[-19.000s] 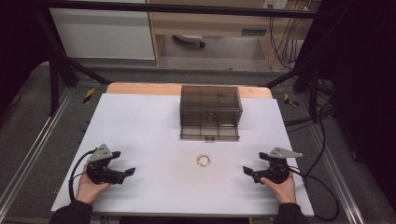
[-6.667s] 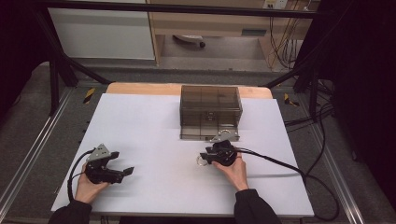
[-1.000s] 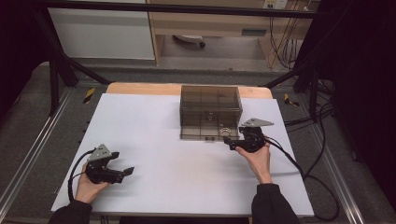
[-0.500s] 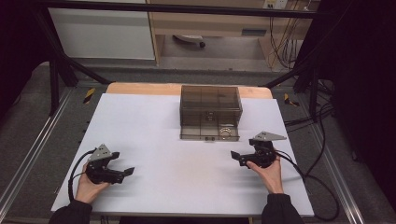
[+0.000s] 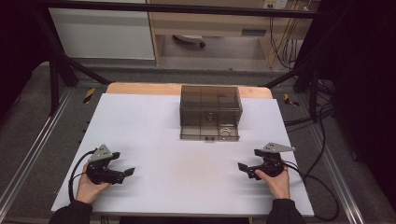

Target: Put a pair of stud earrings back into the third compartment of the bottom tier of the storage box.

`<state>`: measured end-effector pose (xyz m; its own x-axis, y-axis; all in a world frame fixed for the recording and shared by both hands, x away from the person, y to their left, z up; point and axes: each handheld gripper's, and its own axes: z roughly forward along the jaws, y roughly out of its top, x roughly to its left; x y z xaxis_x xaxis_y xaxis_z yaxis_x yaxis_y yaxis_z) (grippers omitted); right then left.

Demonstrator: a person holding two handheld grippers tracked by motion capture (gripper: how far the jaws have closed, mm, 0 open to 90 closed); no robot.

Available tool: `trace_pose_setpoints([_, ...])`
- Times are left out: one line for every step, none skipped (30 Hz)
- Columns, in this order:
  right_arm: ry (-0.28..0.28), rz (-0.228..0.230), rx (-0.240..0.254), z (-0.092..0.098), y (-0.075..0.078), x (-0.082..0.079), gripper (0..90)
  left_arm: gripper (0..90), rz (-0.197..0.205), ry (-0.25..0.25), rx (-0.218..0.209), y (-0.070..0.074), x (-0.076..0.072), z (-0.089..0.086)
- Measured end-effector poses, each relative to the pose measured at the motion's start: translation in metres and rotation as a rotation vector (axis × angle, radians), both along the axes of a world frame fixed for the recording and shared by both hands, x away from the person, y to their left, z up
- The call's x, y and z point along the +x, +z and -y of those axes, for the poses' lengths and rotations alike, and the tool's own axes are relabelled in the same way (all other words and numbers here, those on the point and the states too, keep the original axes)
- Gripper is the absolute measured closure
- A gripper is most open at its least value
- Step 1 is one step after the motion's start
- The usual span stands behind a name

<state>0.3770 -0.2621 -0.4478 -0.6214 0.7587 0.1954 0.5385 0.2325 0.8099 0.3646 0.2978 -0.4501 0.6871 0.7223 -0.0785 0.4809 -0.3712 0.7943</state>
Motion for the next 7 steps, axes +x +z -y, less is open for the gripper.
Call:
trace_pose_setpoints([0.001, 0.001, 0.0, 0.0013, -0.001, -0.0008, 0.6, 6.5, 0.0, -0.002, 0.0, 0.0, -0.0002, 0.0003])
trace_pose_setpoints([0.002, -0.002, 0.001, 0.0024, -0.0019, -0.0018, 0.6, 6.5, 0.0, -0.004, 0.0, 0.0001, -0.0005, 0.0006])
trace_pose_setpoints([0.008, 0.001, -0.002, 0.0037, -0.0028, -0.0026, 0.6, 6.4, 0.001, -0.005, 0.0, 0.0002, -0.0008, 0.0009])
trace_pose_setpoints([0.007, -0.003, -0.002, 0.0048, -0.0035, -0.0038, 0.6, 6.4, 0.001, -0.006, -0.002, 0.0003, -0.001, 0.0011])
trace_pose_setpoints([0.008, -0.003, 0.001, 0.0057, -0.0042, -0.0045, 0.6, 6.4, 0.002, -0.007, -0.002, 0.0003, -0.0011, 0.0013])
trace_pose_setpoints([0.006, -0.006, 0.001, 0.0064, -0.0045, -0.0054, 0.6, 6.4, 0.002, -0.007, -0.001, 0.0003, -0.0011, 0.0016])
trace_pose_setpoints([0.005, -0.006, 0.003, 0.0073, -0.0046, -0.0058, 0.6, 6.4, 0.001, -0.008, 0.0, 0.0002, -0.001, 0.0018])
